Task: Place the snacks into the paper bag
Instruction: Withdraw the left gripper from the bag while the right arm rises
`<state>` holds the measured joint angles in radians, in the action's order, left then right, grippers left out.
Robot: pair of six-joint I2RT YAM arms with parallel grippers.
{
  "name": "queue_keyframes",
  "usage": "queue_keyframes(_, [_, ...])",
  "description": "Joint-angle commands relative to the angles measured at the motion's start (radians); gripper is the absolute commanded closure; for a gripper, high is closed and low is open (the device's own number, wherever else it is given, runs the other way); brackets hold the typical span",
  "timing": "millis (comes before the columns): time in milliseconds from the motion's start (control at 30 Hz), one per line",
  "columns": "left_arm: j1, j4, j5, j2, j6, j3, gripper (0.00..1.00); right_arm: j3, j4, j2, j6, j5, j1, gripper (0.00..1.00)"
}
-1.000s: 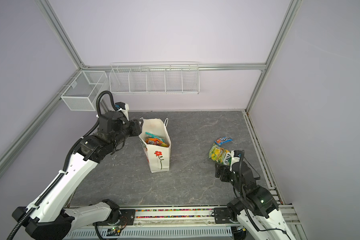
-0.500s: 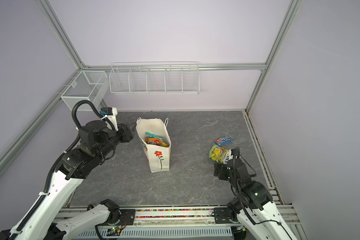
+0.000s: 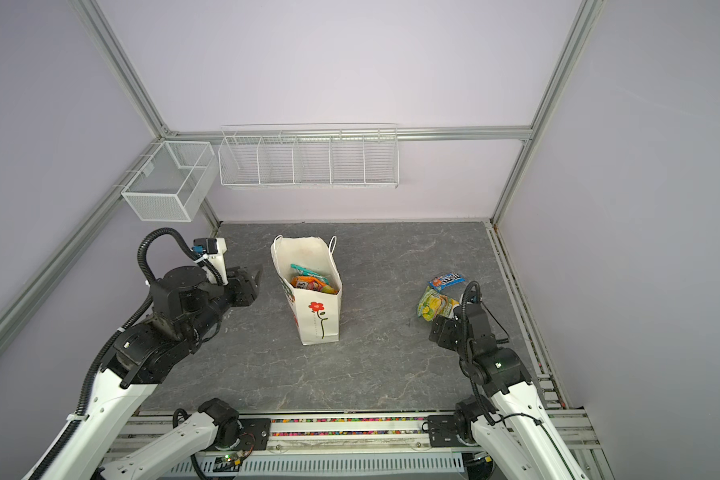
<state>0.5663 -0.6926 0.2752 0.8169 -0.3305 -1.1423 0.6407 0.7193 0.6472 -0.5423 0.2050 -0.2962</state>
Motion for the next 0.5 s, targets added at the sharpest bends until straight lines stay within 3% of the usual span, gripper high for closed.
queue_keyframes(0, [-0.005, -0.048, 0.035, -0.025, 0.022, 0.029, 0.43, -0.012, -0.039, 0.015, 0.018, -0.069, 0.046, 0.11])
queue_keyframes(333, [-0.006, -0.069, 0.047, -0.117, 0.024, 0.144, 0.42, 0.009, -0.041, 0.159, 0.031, -0.315, 0.287, 0.11])
queue_keyframes(467, [-0.006, -0.079, 0.063, -0.136, 0.016, 0.183, 0.43, 0.017, -0.035, 0.205, 0.028, -0.345, 0.348, 0.11])
